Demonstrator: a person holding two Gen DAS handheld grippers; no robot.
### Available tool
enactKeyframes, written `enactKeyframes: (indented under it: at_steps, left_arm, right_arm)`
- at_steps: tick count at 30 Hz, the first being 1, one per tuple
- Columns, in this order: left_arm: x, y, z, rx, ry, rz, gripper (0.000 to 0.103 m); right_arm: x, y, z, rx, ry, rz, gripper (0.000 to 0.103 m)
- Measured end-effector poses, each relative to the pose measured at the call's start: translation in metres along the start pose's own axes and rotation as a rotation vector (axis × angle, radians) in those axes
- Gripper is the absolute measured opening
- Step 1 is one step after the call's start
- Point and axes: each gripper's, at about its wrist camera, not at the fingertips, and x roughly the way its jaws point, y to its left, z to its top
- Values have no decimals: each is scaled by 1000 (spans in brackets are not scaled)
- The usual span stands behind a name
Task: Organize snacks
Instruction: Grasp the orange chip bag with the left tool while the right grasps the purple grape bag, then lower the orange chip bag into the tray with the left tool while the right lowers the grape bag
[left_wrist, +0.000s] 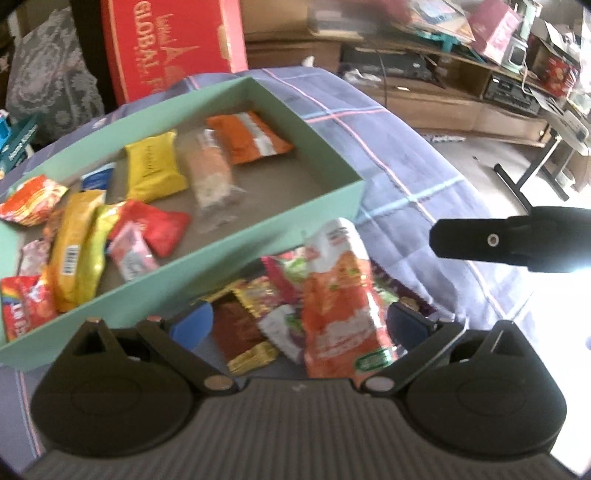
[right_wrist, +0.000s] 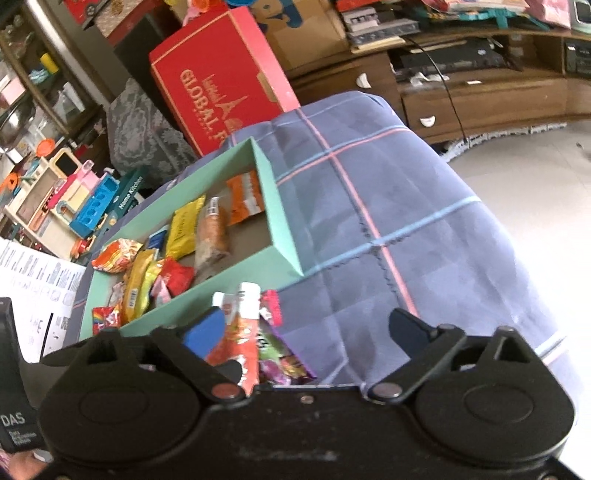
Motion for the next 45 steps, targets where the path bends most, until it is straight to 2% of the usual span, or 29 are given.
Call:
enactKeyframes:
  at_steps: [1, 6, 10, 11, 12, 14, 16, 21, 25, 29, 33, 37, 42, 44, 45]
  left_arm:
    - [3, -3, 0, 5, 2, -2, 102]
    - [15, -11, 1, 19, 33, -28, 87]
    - [12, -11, 1, 31, 1, -48, 73]
    - [9, -8, 1, 26, -10, -60, 66]
    - [6, -6, 1, 24, -24, -58, 42]
    - [2, 1, 1, 32, -34, -17, 36]
    - [1, 15, 0, 9, -20, -27, 36]
    - [2, 41, -12, -33, 1, 5, 36]
    - [5, 53, -19, -52, 13, 11, 37]
    - [8, 57, -25, -54, 16, 33, 43]
    - [10, 61, -32, -54, 28, 42, 58]
    - [10, 65, -41, -63, 46, 34, 60]
    - [12, 61, -45, -64, 48, 32, 61]
    - [12, 56, -46, -46, 40, 36, 61]
    - [12, 54, -48, -31, 33, 46, 60]
  right_arm:
    - [1, -3, 0, 5, 2, 4, 93]
    - [5, -12, -2, 16, 8, 32, 89]
    - [13, -9, -3, 28, 20, 54, 87]
    - [14, -8, -4, 26, 23, 58, 86]
    - [16, -6, -4, 23, 27, 63, 83]
    - [19, -1, -6, 13, 35, 72, 82]
    - [23, 5, -7, 4, 42, 77, 81]
    - [31, 20, -8, -41, 57, 84, 81]
    - [41, 27, -13, -65, 85, 53, 81]
    - [49, 30, -21, -86, 109, 30, 81]
    - [60, 32, -29, -100, 136, 20, 81]
    - [59, 41, -37, -148, 117, 0, 85]
    - [58, 50, -45, -189, 110, -18, 86]
    - [59, 57, -50, -242, 102, -46, 83]
    - [59, 60, -52, -267, 92, -55, 75]
